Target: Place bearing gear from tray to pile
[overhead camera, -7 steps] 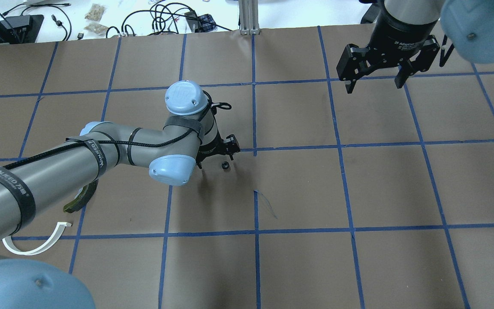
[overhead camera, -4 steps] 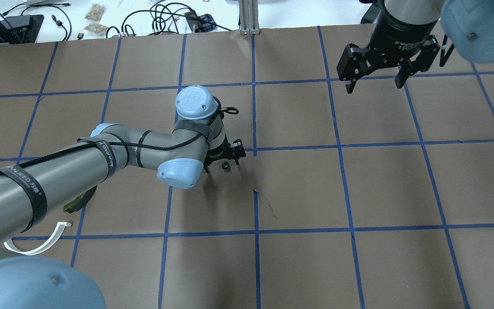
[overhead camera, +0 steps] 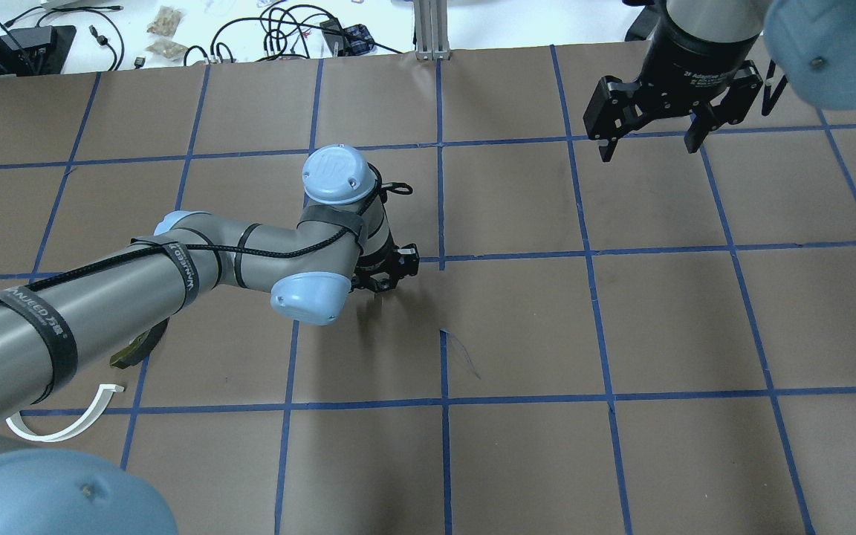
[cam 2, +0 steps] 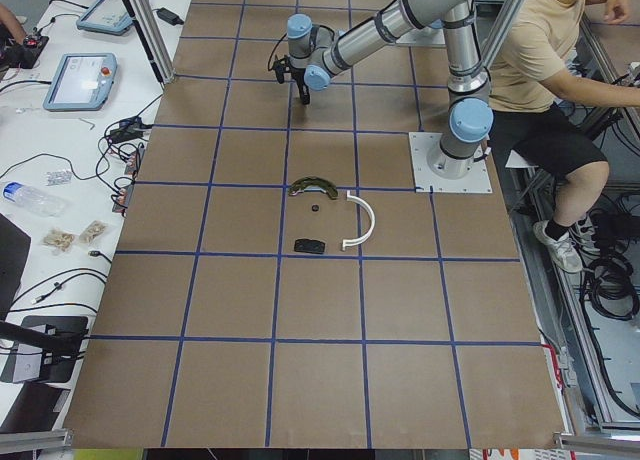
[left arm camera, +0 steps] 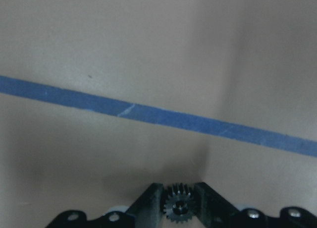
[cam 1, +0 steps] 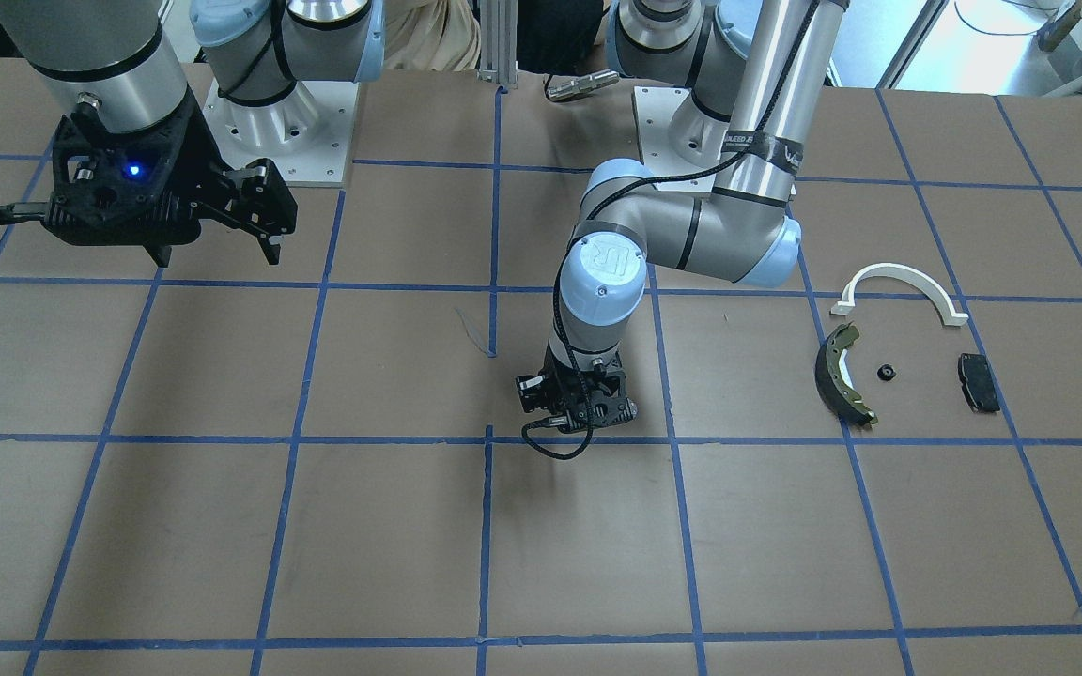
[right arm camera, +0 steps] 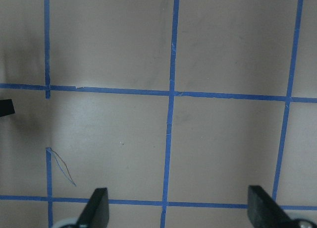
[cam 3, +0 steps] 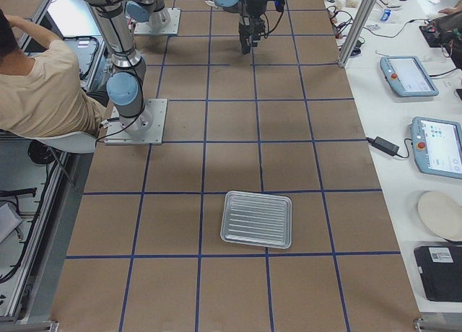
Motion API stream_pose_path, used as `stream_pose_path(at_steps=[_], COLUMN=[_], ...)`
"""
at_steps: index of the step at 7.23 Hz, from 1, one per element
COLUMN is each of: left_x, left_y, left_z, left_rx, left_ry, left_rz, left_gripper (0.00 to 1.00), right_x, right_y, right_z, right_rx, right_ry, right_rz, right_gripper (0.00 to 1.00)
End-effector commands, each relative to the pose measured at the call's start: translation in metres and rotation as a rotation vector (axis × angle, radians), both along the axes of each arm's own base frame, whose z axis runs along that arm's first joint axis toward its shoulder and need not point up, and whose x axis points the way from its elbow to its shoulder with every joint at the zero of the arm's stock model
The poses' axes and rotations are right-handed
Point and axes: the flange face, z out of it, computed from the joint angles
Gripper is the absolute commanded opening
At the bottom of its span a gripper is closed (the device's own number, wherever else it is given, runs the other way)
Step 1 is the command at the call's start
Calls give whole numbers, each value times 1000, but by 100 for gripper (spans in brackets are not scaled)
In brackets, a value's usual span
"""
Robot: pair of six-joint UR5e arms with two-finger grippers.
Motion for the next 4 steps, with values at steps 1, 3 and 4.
stream_pose_path(at_steps=[1,3,4], left_x=[41,138,208], left_y=[-27,-50,-54], left_z=[31,83,102], left_rx=[19,109,153], left_ry=[0,-3,8], left_rz=[34,-39,-54], left_gripper=[4,4,4], right_x=[0,0,0], right_y=[1,0,0], right_z=[0,0,1], right_rx=[1,-4,-5], right_ry=[0,0,-3], right_rz=[0,0,0], right_gripper=[100,100,100])
